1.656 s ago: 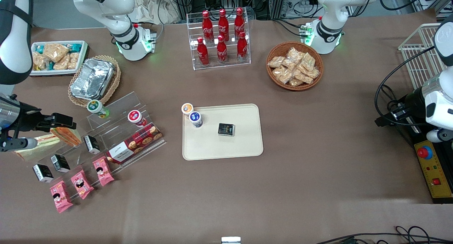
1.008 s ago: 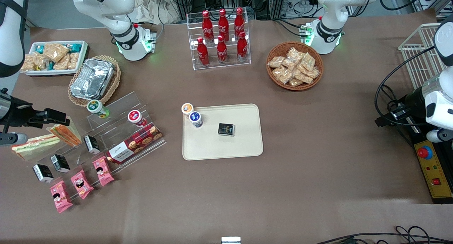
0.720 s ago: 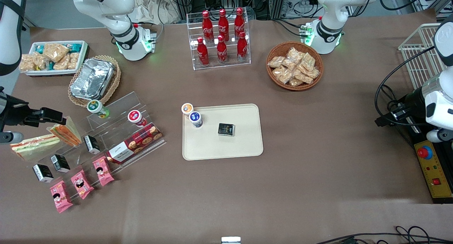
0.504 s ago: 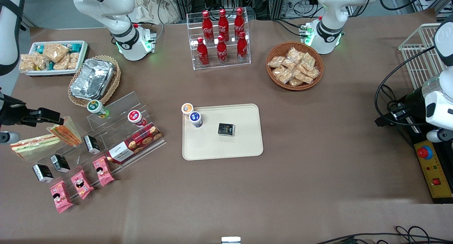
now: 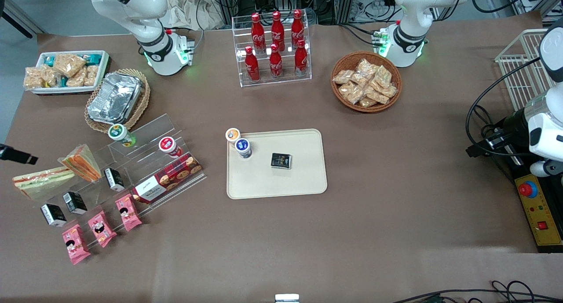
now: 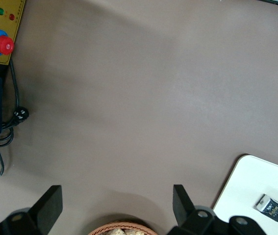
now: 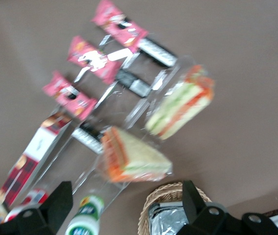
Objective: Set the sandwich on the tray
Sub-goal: 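Move the right gripper toward the wrapped sandwich on the acrylic stand, then lower the open right gripper around the plastic-wrapped crab-stick sandwich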
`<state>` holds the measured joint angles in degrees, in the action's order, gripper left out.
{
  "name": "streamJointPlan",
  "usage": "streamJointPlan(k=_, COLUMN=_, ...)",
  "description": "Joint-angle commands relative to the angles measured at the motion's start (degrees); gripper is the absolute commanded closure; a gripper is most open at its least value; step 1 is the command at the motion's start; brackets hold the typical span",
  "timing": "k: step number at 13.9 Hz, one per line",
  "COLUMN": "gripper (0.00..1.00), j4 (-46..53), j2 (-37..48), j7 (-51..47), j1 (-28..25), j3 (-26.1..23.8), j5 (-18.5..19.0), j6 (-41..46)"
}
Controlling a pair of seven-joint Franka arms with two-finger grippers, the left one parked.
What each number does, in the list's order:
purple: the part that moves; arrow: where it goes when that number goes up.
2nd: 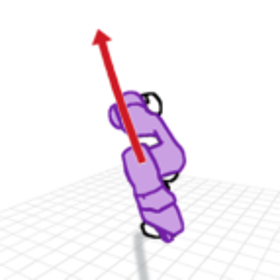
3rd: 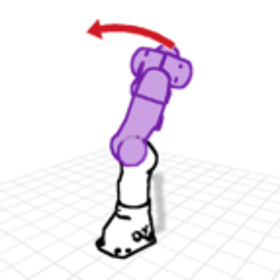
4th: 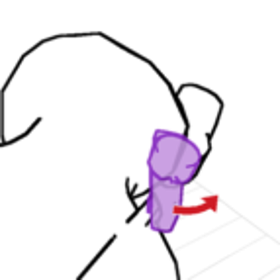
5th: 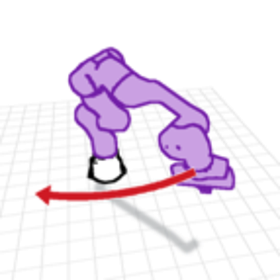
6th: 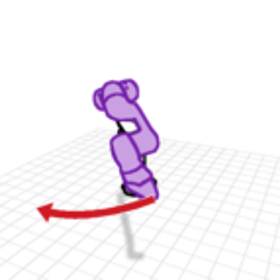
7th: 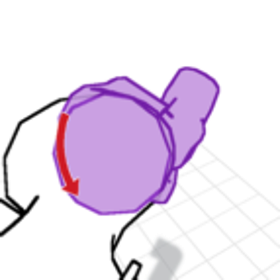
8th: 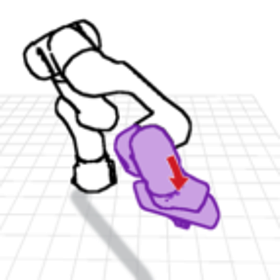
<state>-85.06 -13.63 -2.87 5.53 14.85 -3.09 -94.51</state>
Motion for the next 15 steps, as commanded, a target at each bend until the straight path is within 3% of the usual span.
streamJointPlan(k=1, gripper=0.01, j4=0.9, j2=-3.0, j7=-11.1, j1=-0.3, j3=1.8, j5=0.6, j6=-3.5)
streamJointPlan(k=8, gripper=0.01, j4=1.1, j2=-7.2, j7=-27.3, j1=1.0, j3=2.5, j5=1.1, j6=-7.4)
streamJointPlan(k=11, gripper=0.01, j4=1.1, j2=-8.7, j7=-26.9, j1=4.0, j3=2.8, j5=-3.0, j6=-7.7)
streamJointPlan(k=15, gripper=0.01, j4=1.0, j2=-11.1, j7=-27.7, j1=4.0, j3=2.8, j5=-5.1, j6=-9.4)
